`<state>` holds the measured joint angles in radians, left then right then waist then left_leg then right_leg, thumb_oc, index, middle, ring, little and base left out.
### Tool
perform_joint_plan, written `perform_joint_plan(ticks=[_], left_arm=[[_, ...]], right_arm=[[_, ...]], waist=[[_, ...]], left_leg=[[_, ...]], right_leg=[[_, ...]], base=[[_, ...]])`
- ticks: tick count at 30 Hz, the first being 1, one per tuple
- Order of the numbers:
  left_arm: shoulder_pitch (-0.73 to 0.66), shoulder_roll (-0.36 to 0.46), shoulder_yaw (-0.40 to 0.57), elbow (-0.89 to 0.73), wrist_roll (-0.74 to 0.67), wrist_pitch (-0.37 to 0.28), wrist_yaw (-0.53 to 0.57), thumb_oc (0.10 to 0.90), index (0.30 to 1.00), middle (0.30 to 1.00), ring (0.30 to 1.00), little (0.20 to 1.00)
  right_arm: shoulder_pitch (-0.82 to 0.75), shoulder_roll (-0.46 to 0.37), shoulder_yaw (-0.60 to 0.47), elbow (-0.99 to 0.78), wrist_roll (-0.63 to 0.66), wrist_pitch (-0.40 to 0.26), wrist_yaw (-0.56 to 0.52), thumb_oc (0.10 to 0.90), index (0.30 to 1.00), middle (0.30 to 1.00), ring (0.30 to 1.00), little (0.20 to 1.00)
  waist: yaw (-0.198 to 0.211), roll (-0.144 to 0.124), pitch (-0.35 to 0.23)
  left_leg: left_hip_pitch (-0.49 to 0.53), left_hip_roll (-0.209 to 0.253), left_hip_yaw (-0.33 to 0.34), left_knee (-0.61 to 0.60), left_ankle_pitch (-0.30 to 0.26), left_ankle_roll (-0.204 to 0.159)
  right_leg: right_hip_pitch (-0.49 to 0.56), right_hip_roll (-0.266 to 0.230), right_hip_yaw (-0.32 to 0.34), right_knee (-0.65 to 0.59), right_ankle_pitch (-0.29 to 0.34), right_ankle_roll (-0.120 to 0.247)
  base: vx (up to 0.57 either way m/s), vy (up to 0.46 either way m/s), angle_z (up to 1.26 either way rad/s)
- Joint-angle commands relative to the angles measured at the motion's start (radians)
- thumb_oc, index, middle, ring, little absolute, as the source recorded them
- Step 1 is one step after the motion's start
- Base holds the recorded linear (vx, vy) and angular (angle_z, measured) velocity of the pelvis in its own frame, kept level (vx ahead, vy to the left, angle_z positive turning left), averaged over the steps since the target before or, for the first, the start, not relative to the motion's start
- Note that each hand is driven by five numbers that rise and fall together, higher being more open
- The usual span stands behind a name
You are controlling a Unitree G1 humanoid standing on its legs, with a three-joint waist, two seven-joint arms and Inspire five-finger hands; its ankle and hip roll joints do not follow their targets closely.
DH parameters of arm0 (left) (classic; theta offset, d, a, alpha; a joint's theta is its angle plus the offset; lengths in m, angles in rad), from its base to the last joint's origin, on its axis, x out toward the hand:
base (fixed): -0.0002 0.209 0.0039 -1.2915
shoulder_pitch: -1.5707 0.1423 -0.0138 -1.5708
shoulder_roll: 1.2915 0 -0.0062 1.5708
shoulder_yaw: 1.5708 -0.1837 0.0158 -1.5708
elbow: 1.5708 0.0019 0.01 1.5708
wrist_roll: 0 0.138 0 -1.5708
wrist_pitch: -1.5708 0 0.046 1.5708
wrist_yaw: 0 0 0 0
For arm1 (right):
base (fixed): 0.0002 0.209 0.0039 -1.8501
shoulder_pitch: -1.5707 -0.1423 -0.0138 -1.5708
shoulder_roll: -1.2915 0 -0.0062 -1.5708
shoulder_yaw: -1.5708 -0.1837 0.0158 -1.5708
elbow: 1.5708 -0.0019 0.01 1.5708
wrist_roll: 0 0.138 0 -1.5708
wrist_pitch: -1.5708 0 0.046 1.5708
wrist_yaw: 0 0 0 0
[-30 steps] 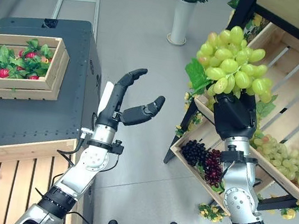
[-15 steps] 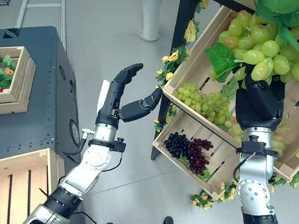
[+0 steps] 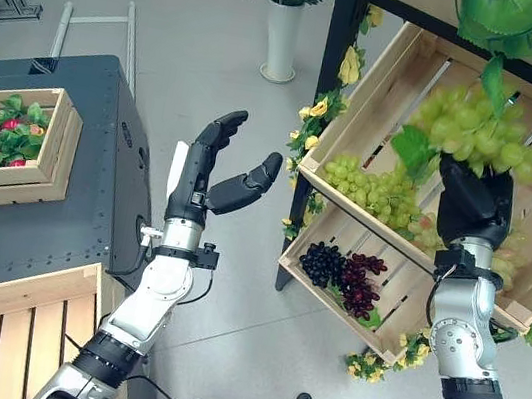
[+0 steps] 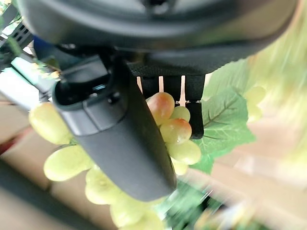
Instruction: Pick up the fruits from the basket on one side to the basket on the other side
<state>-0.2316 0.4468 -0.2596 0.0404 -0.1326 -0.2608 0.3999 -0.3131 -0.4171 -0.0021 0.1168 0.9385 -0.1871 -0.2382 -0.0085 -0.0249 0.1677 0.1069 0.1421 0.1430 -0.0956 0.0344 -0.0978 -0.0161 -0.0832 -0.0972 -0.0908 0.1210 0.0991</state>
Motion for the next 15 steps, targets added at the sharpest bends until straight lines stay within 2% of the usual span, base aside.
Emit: perform_joint_plan(ticks=[1,2,3,4,5,6,8,9,10,11,12,15], left_arm=[[-0.104,0.050,-0.019,-0.009,-0.007,-0.111,0.014,0.800,0.900,0.900,0.900,0.900],[-0.106,0.053,-0.021,-0.009,-0.009,-0.107,0.014,0.800,0.900,0.900,0.900,0.900],[-0.108,0.055,-0.022,-0.008,-0.009,-0.103,0.013,0.800,0.900,0.900,0.900,0.900],[-0.111,0.057,-0.023,-0.009,-0.012,-0.097,0.012,0.800,0.900,0.900,0.900,0.900],[-0.117,0.062,-0.025,-0.012,-0.020,-0.088,0.007,0.800,0.900,0.900,0.900,0.900],[-0.123,0.065,-0.028,-0.007,-0.023,-0.085,0.003,0.800,0.900,0.900,0.900,0.900],[-0.135,0.073,-0.037,-0.006,-0.033,-0.076,0.005,0.800,0.900,0.900,0.900,0.900],[-0.137,0.074,-0.038,-0.005,-0.034,-0.076,0.005,0.800,0.900,0.900,0.900,0.900],[-0.146,0.080,-0.040,-0.008,-0.040,-0.069,0.001,0.800,0.900,0.900,0.900,0.900],[-0.154,0.084,-0.044,-0.015,-0.044,-0.059,0.004,0.800,0.900,0.900,0.900,0.900],[-0.157,0.084,-0.045,-0.026,-0.039,-0.047,0.009,0.800,0.900,0.900,0.900,0.900],[-0.156,0.090,-0.043,-0.049,-0.039,-0.029,0.006,0.800,0.900,0.900,0.900,0.900]], right_arm=[[-0.162,-0.105,-0.051,0.093,-0.111,-0.024,-0.070,0.400,0.300,0.300,0.300,0.300],[-0.166,-0.115,-0.049,0.121,-0.109,-0.016,-0.079,0.400,0.300,0.300,0.300,0.300],[-0.171,-0.126,-0.048,0.158,-0.091,-0.001,-0.090,0.431,0.347,0.347,0.347,0.347],[-0.176,-0.133,-0.047,0.190,-0.082,0.013,-0.118,0.555,0.533,0.533,0.533,0.533],[-0.180,-0.141,-0.048,0.231,-0.092,0.043,-0.150,0.585,0.578,0.578,0.578,0.578],[-0.188,-0.157,-0.042,0.284,-0.105,0.076,-0.158,0.800,0.900,0.900,0.900,0.900],[-0.201,-0.179,-0.019,0.351,-0.161,0.152,-0.193,0.800,0.900,0.900,0.900,0.900],[-0.204,-0.182,-0.017,0.358,-0.176,0.168,-0.204,0.800,0.900,0.900,0.900,0.900],[-0.210,-0.215,0.010,0.420,-0.270,0.243,-0.219,0.800,0.900,0.900,0.900,0.900],[-0.225,-0.249,0.052,0.472,-0.384,0.347,-0.193,0.800,0.900,0.900,0.900,0.900],[-0.235,-0.269,0.084,0.490,-0.434,0.393,-0.184,0.800,0.900,0.900,0.900,0.900],[-0.266,-0.329,0.154,0.520,-0.507,0.475,-0.146,0.800,0.900,0.900,0.900,0.900]], waist=[[0.012,-0.017,-0.155],[0.014,-0.018,-0.155],[0.015,-0.019,-0.155],[0.018,-0.019,-0.154],[0.020,-0.019,-0.152],[0.023,-0.021,-0.152],[0.025,-0.023,-0.151],[0.026,-0.023,-0.150],[0.028,-0.025,-0.148],[0.027,-0.028,-0.145],[0.026,-0.031,-0.143],[0.027,-0.039,-0.137]], left_leg=[[-0.021,-0.024,0.000,0.008,-0.041,0.022],[-0.021,-0.025,-0.002,0.008,-0.042,0.023],[-0.020,-0.027,-0.005,0.008,-0.043,0.024],[-0.020,-0.028,-0.008,0.008,-0.043,0.024],[-0.019,-0.029,-0.012,0.008,-0.044,0.024],[-0.018,-0.030,-0.015,0.008,-0.044,0.025],[-0.017,-0.032,-0.017,0.008,-0.045,0.025],[-0.017,-0.032,-0.017,0.008,-0.045,0.025],[-0.018,-0.032,-0.020,0.008,-0.043,0.024],[-0.018,-0.033,-0.021,0.008,-0.041,0.025],[-0.018,-0.033,-0.021,0.008,-0.039,0.025],[-0.018,-0.031,-0.020,0.008,-0.035,0.026]], right_leg=[[0.072,-0.033,-0.034,0.004,-0.059,0.017],[0.073,-0.033,-0.034,0.004,-0.059,0.017],[0.073,-0.033,-0.034,0.004,-0.059,0.017],[0.074,-0.034,-0.034,0.004,-0.058,0.017],[0.076,-0.034,-0.036,0.004,-0.058,0.018],[0.078,-0.035,-0.038,0.004,-0.058,0.018],[0.079,-0.037,-0.037,0.004,-0.056,0.019],[0.079,-0.037,-0.037,0.004,-0.056,0.019],[0.080,-0.038,-0.038,0.004,-0.053,0.021],[0.078,-0.039,-0.036,0.004,-0.049,0.022],[0.077,-0.038,-0.034,0.004,-0.047,0.023],[0.077,-0.034,-0.029,0.004,-0.043,0.022]], base=[[0.06,-0.020,0.00],[0.04,-0.015,-0.01],[0.04,-0.012,-0.01],[0.04,-0.015,-0.01],[0.04,-0.019,0.00],[0.03,-0.018,0.00],[0.00,0.000,0.00],[0.00,0.000,0.00],[0.00,-0.021,0.04],[0.00,-0.026,0.07],[0.00,-0.022,0.06],[0.00,-0.007,0.01]])
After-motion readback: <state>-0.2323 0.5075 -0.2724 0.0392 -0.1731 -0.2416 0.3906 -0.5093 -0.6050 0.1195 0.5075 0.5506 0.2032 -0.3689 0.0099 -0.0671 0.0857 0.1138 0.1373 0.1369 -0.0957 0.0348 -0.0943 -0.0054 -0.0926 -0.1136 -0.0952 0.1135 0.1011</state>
